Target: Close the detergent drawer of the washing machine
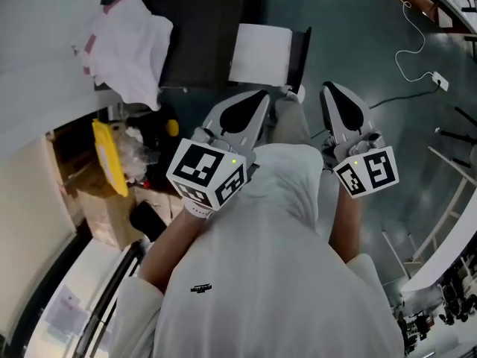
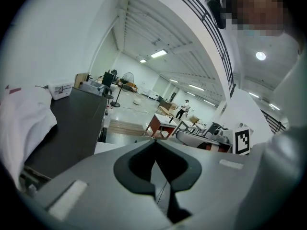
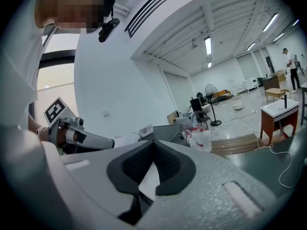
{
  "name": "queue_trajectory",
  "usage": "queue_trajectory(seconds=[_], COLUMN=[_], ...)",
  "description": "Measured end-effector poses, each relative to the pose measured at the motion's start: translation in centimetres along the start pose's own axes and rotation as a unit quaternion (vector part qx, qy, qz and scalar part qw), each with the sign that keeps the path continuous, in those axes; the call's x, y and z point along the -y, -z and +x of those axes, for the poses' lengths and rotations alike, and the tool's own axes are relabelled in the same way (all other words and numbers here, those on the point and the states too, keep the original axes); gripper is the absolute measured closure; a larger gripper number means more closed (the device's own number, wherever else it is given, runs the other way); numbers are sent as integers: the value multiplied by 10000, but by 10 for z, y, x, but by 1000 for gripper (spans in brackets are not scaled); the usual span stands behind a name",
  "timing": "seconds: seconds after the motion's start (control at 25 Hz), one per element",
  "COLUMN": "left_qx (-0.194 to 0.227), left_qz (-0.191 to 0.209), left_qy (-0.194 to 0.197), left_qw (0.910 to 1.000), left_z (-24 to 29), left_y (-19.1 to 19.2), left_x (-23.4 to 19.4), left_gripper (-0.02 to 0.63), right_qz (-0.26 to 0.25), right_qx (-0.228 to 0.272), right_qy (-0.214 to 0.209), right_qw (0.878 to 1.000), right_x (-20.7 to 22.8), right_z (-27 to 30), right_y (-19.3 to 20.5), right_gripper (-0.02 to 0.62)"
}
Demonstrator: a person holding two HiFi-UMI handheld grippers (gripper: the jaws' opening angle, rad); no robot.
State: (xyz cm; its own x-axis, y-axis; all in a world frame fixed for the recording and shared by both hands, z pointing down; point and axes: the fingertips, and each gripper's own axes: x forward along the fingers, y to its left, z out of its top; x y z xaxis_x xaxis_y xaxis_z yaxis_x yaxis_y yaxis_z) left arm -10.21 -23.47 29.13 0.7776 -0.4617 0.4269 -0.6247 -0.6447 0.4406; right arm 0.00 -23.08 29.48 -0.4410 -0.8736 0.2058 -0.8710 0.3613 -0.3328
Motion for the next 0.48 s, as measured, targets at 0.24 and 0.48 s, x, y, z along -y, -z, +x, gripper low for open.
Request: queue_trajectory(seconds=[0.24,0.48], left_qx=[-268,-406], left_qz=[-56,-104], left_qy=[56,-112], left_qw=[9996,9991], left_z=[20,34], left_y=[18,25], left_x=[-2,-8], left_gripper=[589,589], right_qz=[-125,-94], right_qx=[-161,-211], right_qy=[-126,-209], right_qw=[9997,9995], right_x=[17,42], right_z=[12,14], right_y=[12,27], right_gripper=[594,594])
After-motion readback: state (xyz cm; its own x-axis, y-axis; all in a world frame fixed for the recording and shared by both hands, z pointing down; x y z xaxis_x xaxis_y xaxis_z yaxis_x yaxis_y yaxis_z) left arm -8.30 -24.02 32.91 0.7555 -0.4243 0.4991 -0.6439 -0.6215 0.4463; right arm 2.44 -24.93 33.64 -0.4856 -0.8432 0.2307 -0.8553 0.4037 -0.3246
